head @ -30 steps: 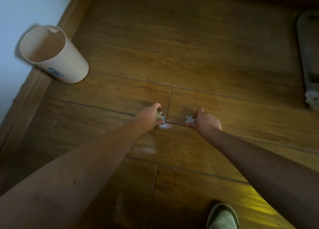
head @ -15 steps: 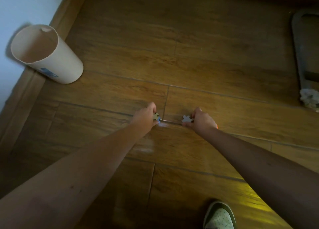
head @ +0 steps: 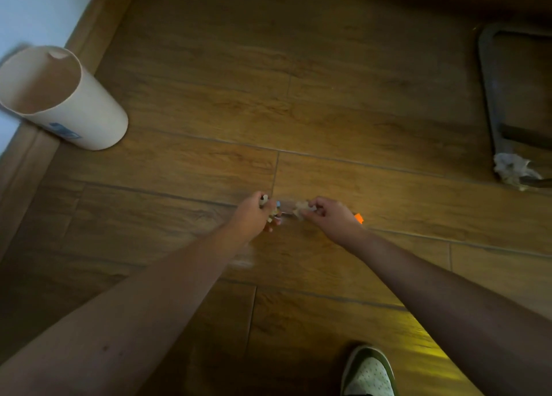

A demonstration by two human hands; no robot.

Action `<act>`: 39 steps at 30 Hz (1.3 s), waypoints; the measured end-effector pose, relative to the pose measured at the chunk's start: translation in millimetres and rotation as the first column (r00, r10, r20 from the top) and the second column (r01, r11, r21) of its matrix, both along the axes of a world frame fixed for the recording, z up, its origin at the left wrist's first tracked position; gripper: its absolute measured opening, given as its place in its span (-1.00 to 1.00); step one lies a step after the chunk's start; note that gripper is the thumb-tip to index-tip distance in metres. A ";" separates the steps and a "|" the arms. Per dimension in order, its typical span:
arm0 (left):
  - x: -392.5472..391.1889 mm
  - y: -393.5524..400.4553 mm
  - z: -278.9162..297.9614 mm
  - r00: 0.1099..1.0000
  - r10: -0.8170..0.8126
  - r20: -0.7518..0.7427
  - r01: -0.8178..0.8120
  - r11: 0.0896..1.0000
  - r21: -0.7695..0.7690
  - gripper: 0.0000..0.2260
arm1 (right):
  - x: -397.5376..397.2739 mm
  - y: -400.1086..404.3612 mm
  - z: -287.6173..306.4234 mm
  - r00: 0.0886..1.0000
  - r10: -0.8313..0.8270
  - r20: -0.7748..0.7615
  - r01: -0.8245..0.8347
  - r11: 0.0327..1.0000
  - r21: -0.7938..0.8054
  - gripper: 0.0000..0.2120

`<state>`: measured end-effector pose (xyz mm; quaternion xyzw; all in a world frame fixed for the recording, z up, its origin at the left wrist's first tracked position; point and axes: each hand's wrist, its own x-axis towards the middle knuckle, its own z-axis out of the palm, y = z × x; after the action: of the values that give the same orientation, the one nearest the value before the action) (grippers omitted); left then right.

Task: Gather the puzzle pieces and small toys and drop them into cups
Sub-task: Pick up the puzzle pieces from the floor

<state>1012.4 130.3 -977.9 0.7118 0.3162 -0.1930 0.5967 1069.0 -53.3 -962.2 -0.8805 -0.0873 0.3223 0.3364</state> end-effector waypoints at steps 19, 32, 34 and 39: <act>2.5 -34.8 23.0 0.987 0.068 -0.144 -0.129 0.869 -0.477 -0.78 | -7.5 -69.7 -6.0 0.987 -0.003 0.159 0.093 0.822 -0.562 -0.31; 2.1 -29.1 37.8 0.989 0.066 -0.133 -0.115 0.907 -0.404 -0.91 | 0.3 -46.6 7.7 0.426 -0.460 -0.779 0.860 0.473 0.190 -0.64; 1.1 -28.6 47.7 0.993 0.043 -0.112 -0.085 0.913 -0.400 -0.95 | -6.1 -44.6 17.4 0.399 -0.313 -0.862 0.872 0.422 0.250 -0.62; -3.0 -12.4 112.9 0.996 0.047 -0.074 -0.073 0.915 -0.397 -0.91 | -25.3 -45.7 73.3 0.403 -0.154 -0.902 0.896 0.270 0.354 -0.65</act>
<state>1009.5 117.9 -865.0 0.5587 0.3107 -0.2574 0.7247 1043.7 -99.0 -888.9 -0.3576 0.2538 0.4016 0.8040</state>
